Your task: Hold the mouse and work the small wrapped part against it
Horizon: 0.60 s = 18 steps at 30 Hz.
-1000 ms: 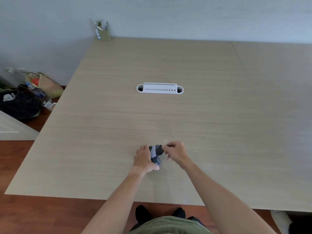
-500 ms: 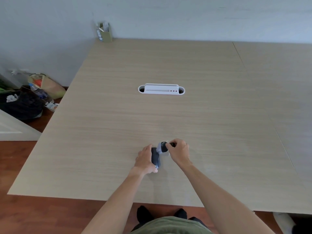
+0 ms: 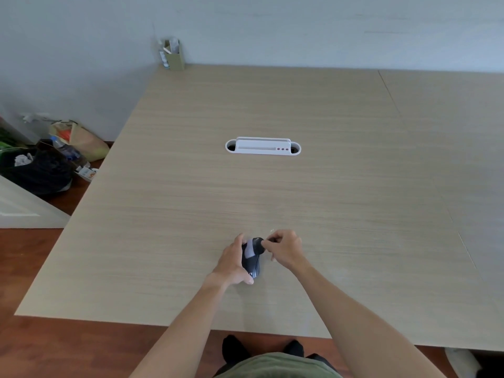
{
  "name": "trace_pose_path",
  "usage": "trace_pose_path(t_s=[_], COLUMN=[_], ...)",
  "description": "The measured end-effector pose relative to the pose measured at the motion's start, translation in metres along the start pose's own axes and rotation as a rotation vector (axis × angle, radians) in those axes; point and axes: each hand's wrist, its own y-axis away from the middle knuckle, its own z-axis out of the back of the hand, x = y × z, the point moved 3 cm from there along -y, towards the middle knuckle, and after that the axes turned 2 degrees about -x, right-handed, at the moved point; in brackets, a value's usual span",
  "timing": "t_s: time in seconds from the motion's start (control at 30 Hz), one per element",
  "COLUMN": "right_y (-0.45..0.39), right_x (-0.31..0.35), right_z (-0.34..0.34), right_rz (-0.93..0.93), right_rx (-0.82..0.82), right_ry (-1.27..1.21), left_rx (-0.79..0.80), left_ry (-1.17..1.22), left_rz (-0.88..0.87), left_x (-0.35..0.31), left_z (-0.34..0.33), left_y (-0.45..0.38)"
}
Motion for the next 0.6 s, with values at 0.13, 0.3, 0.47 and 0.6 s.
trace_pose_path(t_s=[0.13, 0.3, 0.47, 0.6], right_y=[-0.001, 0.0, 0.0, 0.0], right_x=[0.003, 0.009, 0.01, 0.018], right_z=[0.005, -0.005, -0.002, -0.009], right_rz=[0.078, 0.047, 0.095, 0.013], right_rx=[-0.21, 0.114, -0.17, 0.048], right_ry=[0.141, 0.075, 0.196, 0.013], left_rx=[0.009, 0.007, 0.007, 0.002], left_ry=[-0.006, -0.02, -0.024, -0.009], left_rz=[-0.017, -0.006, -0.008, 0.014], left_x=[-0.002, -0.002, 0.0, 0.002], left_z=[0.0, 0.002, 0.0, 0.0], left_y=[0.0, 0.0, 0.001, 0.001])
